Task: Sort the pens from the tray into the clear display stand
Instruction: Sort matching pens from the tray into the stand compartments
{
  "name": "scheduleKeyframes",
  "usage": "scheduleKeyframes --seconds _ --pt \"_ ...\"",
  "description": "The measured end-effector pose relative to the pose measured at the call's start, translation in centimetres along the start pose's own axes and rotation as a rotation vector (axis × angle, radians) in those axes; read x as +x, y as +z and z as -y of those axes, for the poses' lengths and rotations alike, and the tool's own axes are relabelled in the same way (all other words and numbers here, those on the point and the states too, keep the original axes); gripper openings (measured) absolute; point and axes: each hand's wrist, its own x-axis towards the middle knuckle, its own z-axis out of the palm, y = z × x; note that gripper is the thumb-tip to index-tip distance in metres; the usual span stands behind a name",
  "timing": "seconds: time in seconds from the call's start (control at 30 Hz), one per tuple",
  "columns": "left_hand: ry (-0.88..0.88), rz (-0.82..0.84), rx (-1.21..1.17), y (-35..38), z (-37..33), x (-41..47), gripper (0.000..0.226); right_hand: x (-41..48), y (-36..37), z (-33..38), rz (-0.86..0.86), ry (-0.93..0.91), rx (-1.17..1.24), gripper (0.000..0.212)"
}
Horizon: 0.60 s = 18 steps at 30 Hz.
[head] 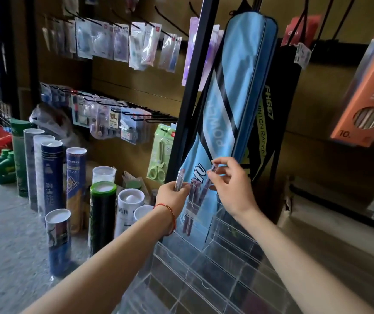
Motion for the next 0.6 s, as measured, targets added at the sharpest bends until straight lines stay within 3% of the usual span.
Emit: scheduleKeyframes --seconds 0.13,0.27,0.6 --pt "-0.062 -0.033 -0.069 0.3 0.3 0.3 0.014 0.3 0.1 -0.1 0.117 -0.012 -0.06 0.021" --pt "-0.096 -0.022 -0.118 0.3 0.3 0.1 0.016 0.9 -0.1 -0.3 0.128 0.019 -0.045 0.027" --pt "-0.094 -0.024 -0.128 0.4 0.6 0.1 0.018 0.8 0.5 -0.9 0.224 -0.005 -0.251 0.016"
